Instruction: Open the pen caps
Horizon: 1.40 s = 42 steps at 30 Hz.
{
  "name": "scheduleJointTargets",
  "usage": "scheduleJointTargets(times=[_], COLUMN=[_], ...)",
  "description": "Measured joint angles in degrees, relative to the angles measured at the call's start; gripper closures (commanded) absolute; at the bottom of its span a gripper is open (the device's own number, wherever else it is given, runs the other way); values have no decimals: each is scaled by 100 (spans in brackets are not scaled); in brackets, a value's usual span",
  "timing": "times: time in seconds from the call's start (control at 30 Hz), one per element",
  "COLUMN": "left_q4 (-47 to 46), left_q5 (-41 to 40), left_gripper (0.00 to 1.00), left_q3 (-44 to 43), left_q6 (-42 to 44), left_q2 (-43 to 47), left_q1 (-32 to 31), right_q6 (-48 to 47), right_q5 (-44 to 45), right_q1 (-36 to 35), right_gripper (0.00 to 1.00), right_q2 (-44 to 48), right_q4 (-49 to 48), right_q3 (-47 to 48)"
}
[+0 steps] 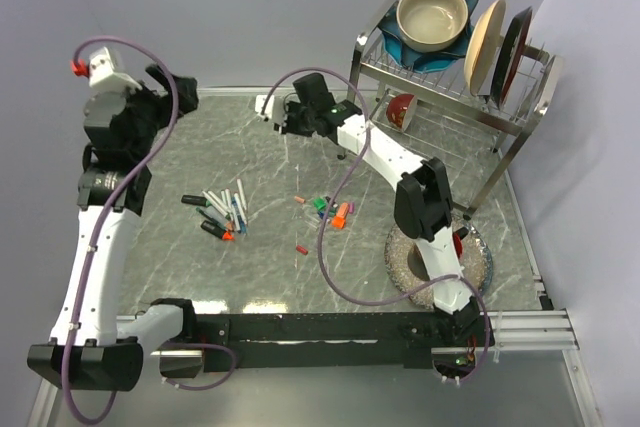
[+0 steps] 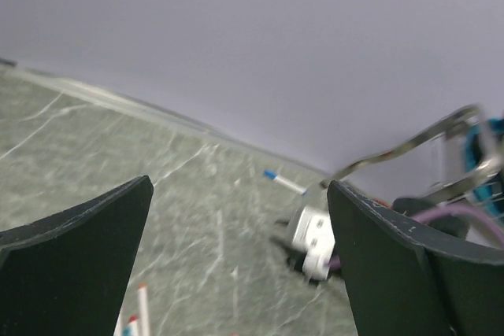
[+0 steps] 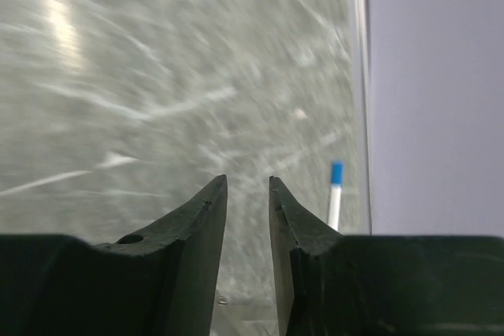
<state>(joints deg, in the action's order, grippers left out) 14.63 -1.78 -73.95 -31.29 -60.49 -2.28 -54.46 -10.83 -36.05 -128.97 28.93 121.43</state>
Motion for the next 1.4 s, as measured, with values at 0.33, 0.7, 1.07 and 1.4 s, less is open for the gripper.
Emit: scheduleJointTargets(times=[0.33,0.7,1.07,1.4], left_q4=[-216,-1187,-1338,-1250], left_q5=[960,2072,3018,2826], left_gripper=[1,1,1,1], left_q3=[-833,-772,-170,374], left_q6=[-540,-1036,-39,1119], left_q2=[-640,-1137,-1790,-2428], left_q1=[184,435,20,-1392], right_q6=[-234,-448,-313,229], right_q5=[-953,-1587,-2214,-2365], right_q1=[-190,221,439,636], right_gripper=[49,42,41,41], right_q2=[837,2028,3775,4815], right_q4=[1519,2990,3679,3786], right_q3=[-363,-1768,-2876,-2680])
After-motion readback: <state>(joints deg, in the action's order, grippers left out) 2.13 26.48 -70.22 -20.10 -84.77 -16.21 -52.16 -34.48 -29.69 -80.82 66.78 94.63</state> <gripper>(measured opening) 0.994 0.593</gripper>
